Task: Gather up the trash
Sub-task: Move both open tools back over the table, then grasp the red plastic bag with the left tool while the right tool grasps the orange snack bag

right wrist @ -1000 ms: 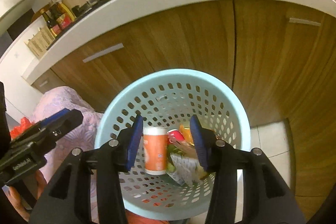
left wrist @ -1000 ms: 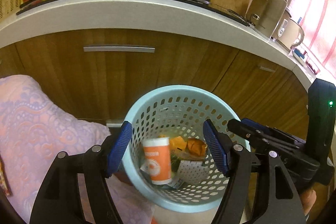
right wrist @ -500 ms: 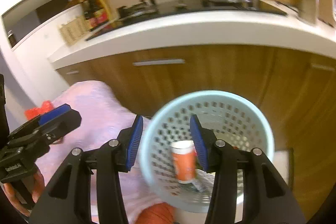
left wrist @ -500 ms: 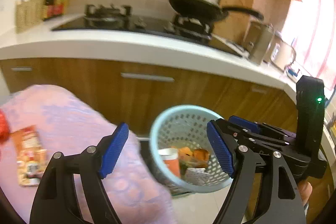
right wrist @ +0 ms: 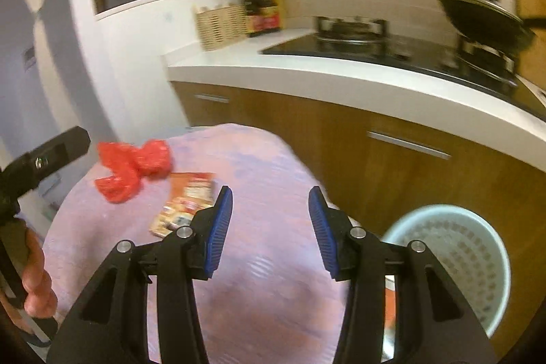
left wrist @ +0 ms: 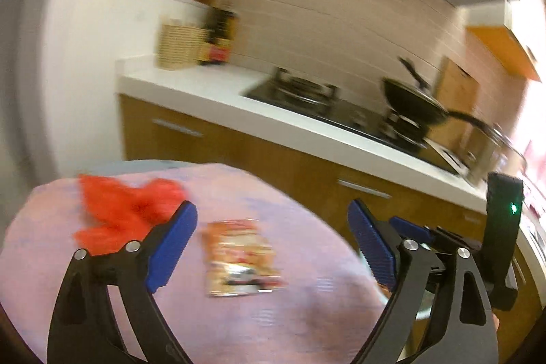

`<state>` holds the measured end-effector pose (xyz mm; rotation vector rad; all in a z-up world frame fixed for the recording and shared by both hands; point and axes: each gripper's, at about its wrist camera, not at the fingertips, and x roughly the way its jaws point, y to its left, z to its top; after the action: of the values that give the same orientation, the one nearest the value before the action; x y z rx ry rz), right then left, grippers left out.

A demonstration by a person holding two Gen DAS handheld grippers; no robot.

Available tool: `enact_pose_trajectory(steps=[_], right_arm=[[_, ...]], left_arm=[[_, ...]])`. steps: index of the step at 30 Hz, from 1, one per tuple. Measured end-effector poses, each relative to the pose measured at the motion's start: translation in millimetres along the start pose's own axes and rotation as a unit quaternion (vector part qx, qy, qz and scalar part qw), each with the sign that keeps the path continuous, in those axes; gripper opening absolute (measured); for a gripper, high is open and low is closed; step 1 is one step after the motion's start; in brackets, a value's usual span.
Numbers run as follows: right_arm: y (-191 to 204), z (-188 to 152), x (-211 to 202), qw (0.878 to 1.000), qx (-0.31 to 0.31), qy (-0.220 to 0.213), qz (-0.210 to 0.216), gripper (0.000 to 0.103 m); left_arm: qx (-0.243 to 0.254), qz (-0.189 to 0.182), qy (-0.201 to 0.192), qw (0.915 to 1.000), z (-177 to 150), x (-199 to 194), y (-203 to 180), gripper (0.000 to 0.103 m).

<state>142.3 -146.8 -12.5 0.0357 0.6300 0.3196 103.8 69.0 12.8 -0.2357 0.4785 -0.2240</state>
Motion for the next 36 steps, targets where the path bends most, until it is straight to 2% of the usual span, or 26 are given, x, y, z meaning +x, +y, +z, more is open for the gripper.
enact_pose_trajectory(steps=[6,8,12,15,17,19,22,28,31,33,36], right_arm=[[41,9,51,0.999,-0.015,0.000,0.030,0.044],[48,10,65,0.999,-0.013,0.000,0.037,0.050],[65,5,92,0.999,-0.026,0.013,0.046,0.058],[66,-6,107,0.998,-0.017,0.028,0.050,0.060],[69,-11,116,0.998,-0.025,0.052,0.032,0.062],[72,-11,114,0.998,-0.031,0.040,0.027,0.062],[75,-15,116,0.998,-0.044,0.047,0.023,0.066],[79,-18,137,0.993,-0.053,0.101,0.020,0.066],[80,-20,147,0.990,-0.056,0.130,0.020,0.066],[79,-21,146,0.990,-0.056,0.128,0.023,0.066],[77,-22,143,0.990,-0.053,0.125,0.024,0.066]], left_arm=[[-0.080,0.070,-0.008,0.9943,5,-9,83,0.089],[-0.105,0.088,-0.004,0.9905,4,-6,103,0.089],[-0.149,0.085,0.020,0.9849,3,17,137,0.090],[-0.158,0.081,0.040,0.9833,2,39,145,0.090],[-0.168,0.082,0.059,0.9806,1,58,149,0.090],[-0.183,0.092,0.073,0.9761,0,76,152,0.090],[-0.200,0.120,0.083,0.9690,-2,101,154,0.089],[-0.159,0.145,0.086,0.9727,-3,122,148,0.089],[-0.149,0.139,0.091,0.9746,-7,124,146,0.080],[-0.148,0.139,0.089,0.9750,-9,126,146,0.076],[-0.137,0.141,0.076,0.9775,-10,123,141,0.062]])
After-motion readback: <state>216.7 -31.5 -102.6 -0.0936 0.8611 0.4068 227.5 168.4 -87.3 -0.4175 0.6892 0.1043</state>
